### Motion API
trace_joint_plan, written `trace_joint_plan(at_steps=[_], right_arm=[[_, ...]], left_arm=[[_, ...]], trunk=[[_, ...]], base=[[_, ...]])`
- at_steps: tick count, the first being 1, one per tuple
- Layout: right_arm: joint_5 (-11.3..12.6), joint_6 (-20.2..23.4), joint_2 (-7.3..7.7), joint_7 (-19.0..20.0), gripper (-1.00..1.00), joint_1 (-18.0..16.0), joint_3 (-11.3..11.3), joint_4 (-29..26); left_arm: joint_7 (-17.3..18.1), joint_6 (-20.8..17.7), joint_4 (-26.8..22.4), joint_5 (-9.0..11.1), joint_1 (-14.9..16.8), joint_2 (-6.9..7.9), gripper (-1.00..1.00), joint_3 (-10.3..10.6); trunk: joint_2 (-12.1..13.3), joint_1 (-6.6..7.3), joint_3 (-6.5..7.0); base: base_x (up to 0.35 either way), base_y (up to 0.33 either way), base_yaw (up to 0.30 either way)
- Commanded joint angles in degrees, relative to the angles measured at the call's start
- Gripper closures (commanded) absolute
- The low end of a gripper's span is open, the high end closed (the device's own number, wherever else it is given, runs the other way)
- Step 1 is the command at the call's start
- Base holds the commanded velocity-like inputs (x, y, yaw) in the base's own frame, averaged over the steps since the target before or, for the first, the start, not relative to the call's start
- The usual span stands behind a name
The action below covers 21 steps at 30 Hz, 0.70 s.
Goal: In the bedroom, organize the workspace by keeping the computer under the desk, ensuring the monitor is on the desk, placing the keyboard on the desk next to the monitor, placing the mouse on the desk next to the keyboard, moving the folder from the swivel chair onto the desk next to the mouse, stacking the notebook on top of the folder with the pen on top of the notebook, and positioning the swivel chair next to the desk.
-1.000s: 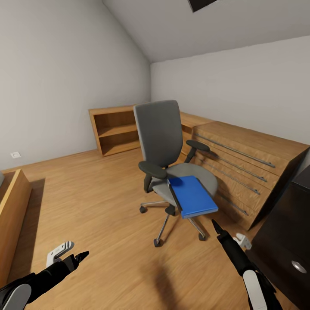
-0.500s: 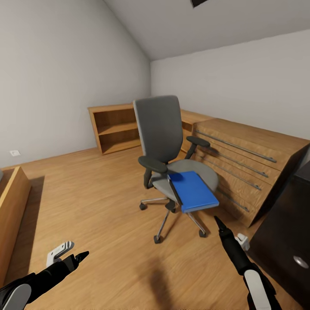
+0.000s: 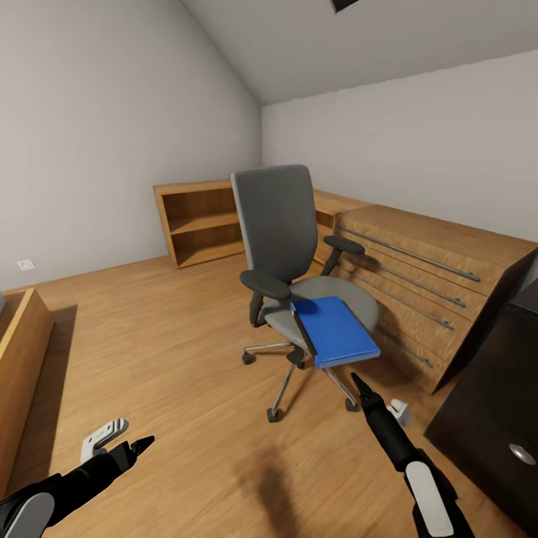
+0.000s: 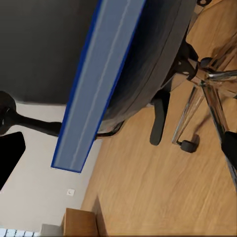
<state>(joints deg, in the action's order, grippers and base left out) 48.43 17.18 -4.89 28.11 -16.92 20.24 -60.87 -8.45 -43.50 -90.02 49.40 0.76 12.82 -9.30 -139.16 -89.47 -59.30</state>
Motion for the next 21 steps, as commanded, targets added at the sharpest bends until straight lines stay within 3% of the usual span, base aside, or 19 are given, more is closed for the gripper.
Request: trace_joint_plan(at_steps=[1, 7, 21], right_arm=[[0.5, 0.6, -0.39, 0.1, -1.00, 0.0, 0.0, 0.0], [0.4, 0.5, -1.18, 0.0, -1.00, 0.0, -0.2, 0.0], [0.5, 0.6, -1.06, 0.0, -1.00, 0.0, -0.1, -0.1]], left_arm=[[-0.5, -0.2, 0.0, 0.6, 0.0, 0.01, -1.00, 0.0], [-0.5, -0.2, 0.1, 0.6, 0.0, 0.01, -1.00, 0.0], [-0.6, -0.2, 0.8, 0.6, 0.0, 0.01, -1.00, 0.5]], trunk=[[0.0, 0.01, -0.05], [0.0, 0.01, -0.05], [0.0, 0.01, -0.05]], base=[[0.000, 0.000, 0.000], [0.095, 0.012, 0.000], [0.090, 0.007, 0.000]])
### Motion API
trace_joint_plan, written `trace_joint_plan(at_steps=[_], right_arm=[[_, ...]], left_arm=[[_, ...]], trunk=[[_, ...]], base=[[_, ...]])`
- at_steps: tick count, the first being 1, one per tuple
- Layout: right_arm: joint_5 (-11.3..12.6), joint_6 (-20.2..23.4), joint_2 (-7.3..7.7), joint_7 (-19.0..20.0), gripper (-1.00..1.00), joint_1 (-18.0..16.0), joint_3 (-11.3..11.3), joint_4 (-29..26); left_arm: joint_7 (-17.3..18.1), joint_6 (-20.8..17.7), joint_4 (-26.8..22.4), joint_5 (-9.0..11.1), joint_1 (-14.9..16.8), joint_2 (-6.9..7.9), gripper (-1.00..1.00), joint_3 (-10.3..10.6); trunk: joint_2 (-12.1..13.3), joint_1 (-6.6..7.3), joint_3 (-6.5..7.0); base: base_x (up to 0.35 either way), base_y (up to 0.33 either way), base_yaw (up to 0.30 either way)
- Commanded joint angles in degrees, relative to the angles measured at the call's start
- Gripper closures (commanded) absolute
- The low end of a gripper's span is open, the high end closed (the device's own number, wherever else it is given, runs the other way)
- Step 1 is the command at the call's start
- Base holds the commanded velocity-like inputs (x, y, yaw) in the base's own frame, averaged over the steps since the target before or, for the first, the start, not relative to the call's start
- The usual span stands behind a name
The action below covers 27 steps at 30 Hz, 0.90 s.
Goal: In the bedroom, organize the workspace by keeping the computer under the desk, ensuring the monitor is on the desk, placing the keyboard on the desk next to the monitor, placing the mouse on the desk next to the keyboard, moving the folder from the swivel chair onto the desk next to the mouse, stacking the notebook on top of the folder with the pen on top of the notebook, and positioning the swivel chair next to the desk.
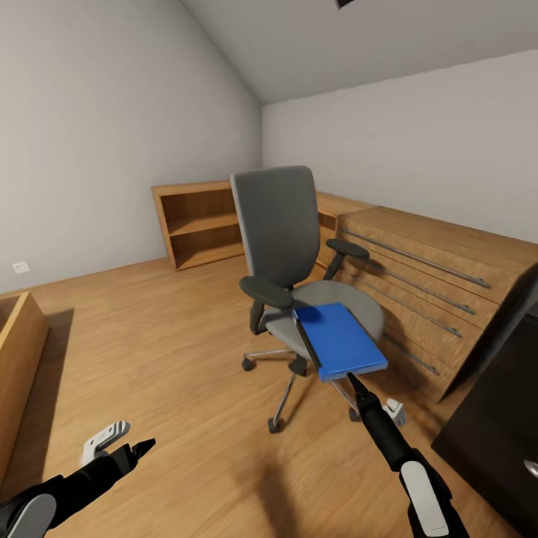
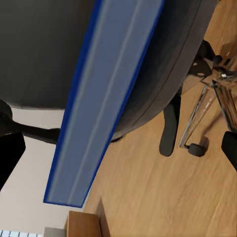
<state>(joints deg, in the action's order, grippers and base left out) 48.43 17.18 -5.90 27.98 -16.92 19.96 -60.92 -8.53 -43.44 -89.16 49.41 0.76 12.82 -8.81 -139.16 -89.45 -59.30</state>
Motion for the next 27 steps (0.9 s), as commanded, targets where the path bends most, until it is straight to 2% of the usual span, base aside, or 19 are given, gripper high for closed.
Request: trace_joint_plan(at_steps=[1, 7, 27], right_arm=[[0.5, 0.5, -0.02, 0.1, -1.00, 0.0, 0.2, -0.1], [0.5, 0.5, 0.00, 0.1, -1.00, 0.0, 0.3, -0.1], [0.5, 0.5, 0.01, 0.1, -1.00, 0.0, 0.3, -0.1]], left_arm=[[-0.5, -0.2, -0.1, 0.6, 0.0, 0.01, -1.00, 0.6], [-0.5, -0.2, 0.0, 0.6, 0.0, 0.01, -1.00, 1.2], [-0.6, -0.2, 0.0, 0.6, 0.0, 0.01, -1.00, 1.3]], trunk=[[0.0, 0.00, -0.05], [0.0, 0.00, -0.05], [0.4, 0.22, 0.13]], base=[[0.209, 0.000, 0.000], [0.131, 0.000, 0.000], [0.011, 0.000, 0.000]])
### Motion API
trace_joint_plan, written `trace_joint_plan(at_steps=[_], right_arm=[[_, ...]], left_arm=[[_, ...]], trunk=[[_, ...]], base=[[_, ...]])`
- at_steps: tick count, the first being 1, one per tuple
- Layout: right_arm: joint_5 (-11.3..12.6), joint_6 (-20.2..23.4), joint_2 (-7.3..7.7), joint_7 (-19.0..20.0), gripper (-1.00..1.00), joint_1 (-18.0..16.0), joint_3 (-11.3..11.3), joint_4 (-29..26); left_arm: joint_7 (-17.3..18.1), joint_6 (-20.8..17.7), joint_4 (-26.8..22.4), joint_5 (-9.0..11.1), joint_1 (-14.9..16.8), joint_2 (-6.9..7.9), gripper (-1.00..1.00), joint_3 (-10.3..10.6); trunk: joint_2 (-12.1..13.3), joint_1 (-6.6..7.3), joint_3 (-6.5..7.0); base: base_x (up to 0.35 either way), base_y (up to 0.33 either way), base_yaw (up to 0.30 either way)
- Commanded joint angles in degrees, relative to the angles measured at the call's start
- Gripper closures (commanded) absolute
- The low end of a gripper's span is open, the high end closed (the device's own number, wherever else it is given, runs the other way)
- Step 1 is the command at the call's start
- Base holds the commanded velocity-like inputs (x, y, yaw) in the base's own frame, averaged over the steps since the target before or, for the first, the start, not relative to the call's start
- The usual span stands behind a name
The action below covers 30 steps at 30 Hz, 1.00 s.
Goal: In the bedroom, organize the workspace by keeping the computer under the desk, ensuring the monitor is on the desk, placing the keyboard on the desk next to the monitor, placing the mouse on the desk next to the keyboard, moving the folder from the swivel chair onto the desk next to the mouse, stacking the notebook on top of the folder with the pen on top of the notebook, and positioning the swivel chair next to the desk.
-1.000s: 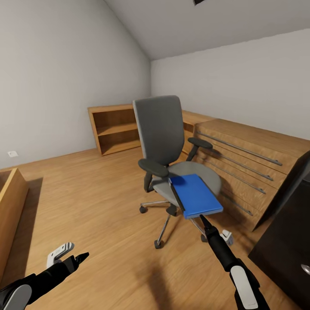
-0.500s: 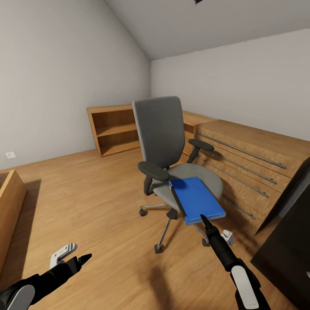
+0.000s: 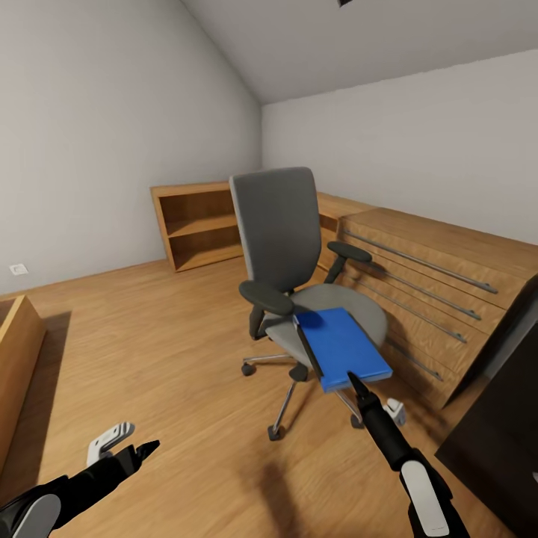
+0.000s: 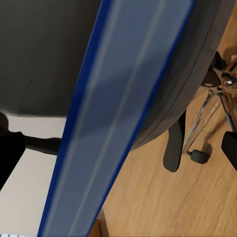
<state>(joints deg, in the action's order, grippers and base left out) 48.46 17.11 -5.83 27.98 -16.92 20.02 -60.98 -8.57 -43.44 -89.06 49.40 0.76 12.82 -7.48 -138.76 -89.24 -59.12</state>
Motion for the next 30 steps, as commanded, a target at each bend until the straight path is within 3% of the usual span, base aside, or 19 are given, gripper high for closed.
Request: trace_joint_plan(at_steps=[1, 30], right_arm=[[0.5, 0.6, -0.06, 0.1, -1.00, 0.0, 0.2, 0.0], [0.5, 0.6, -0.06, 0.1, -1.00, 0.0, 0.2, 0.0]], left_arm=[[-0.5, -0.2, -0.1, 0.6, 0.0, 0.01, -1.00, 0.0], [-0.5, -0.2, 0.4, 0.7, 0.0, 0.01, -1.00, 0.0]], trunk=[[0.0, 0.00, -0.05], [0.0, 0.00, -0.05]], base=[[0.126, 0.000, 0.000], [0.043, 0.003, 0.000]])
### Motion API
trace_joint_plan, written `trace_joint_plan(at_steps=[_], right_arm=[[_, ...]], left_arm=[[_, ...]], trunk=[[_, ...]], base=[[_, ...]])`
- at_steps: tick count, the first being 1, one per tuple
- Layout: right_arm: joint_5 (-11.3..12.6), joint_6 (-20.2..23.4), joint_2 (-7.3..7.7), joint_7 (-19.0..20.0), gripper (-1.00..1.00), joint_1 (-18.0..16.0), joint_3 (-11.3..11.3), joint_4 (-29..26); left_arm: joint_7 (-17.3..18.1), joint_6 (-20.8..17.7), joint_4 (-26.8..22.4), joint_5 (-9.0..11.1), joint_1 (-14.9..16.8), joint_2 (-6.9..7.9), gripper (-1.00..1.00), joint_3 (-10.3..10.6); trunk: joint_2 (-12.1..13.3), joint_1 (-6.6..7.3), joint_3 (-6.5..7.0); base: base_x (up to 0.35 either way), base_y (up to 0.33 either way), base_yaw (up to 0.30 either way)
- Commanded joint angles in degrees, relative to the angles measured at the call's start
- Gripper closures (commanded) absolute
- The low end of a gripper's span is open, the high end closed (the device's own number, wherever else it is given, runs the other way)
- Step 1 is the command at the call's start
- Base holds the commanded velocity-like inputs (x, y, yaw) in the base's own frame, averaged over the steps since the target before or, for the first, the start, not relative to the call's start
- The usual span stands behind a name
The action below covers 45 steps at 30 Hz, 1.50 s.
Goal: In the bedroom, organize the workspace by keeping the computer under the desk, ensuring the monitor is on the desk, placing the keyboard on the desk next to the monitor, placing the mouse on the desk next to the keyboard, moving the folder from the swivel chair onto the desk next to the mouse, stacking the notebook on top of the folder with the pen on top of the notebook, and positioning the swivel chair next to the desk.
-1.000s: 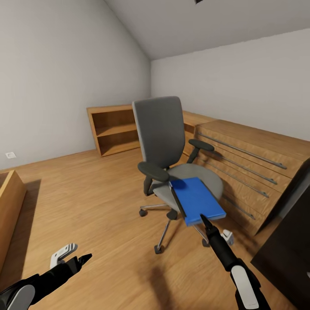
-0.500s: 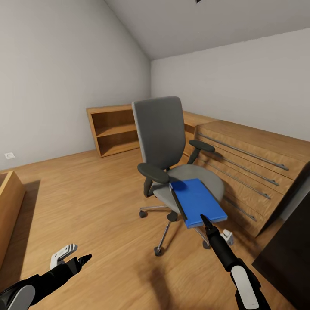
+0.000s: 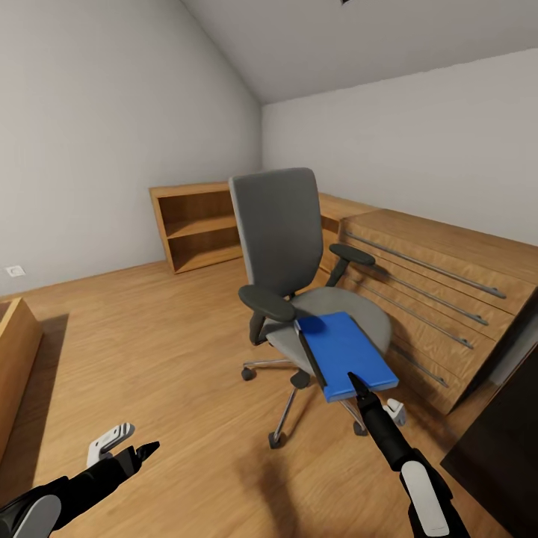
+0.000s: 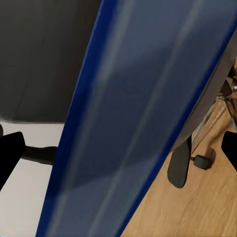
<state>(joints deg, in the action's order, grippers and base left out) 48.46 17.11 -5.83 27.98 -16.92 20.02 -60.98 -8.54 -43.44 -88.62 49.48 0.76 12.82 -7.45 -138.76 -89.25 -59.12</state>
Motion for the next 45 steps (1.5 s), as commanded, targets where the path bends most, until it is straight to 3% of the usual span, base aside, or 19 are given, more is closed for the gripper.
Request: trace_joint_plan(at_steps=[1, 4, 5, 17, 45], right_arm=[[0.5, 0.6, -0.06, 0.1, -1.00, 0.0, 0.2, 0.0], [0.4, 0.5, -0.06, 0.1, -1.00, 0.0, 0.2, 0.0], [0.4, 0.5, -0.06, 0.1, 1.00, 0.0, 0.2, 0.0], [0.3, 0.5, -0.06, 0.1, 1.00, 0.0, 0.2, 0.0], [0.4, 0.5, 0.03, 0.1, 1.00, 0.0, 0.3, -0.2]], left_arm=[[-0.5, -0.2, -0.1, 0.6, 0.0, 0.01, -1.00, 0.0], [-0.5, -0.2, -0.1, 0.6, 0.0, 0.01, -1.00, 0.0], [-0.5, -0.2, -0.1, 0.6, 0.0, 0.01, -1.00, 0.0], [-0.6, -0.2, 0.0, 0.6, 0.0, 0.01, -1.00, 0.0], [-0.8, -0.2, 0.4, 0.4, 0.0, -0.01, -1.00, 0.0]], trunk=[[0.0, 0.01, -0.05], [0.0, 0.01, -0.05], [0.0, 0.01, -0.05], [0.0, 0.01, -0.05], [11.2, 6.16, 4.97]], base=[[0.001, 0.000, 0.000], [0.000, 0.000, 0.000], [0.000, 0.000, 0.000], [0.000, 0.000, 0.000], [0.000, 0.000, 0.000]])
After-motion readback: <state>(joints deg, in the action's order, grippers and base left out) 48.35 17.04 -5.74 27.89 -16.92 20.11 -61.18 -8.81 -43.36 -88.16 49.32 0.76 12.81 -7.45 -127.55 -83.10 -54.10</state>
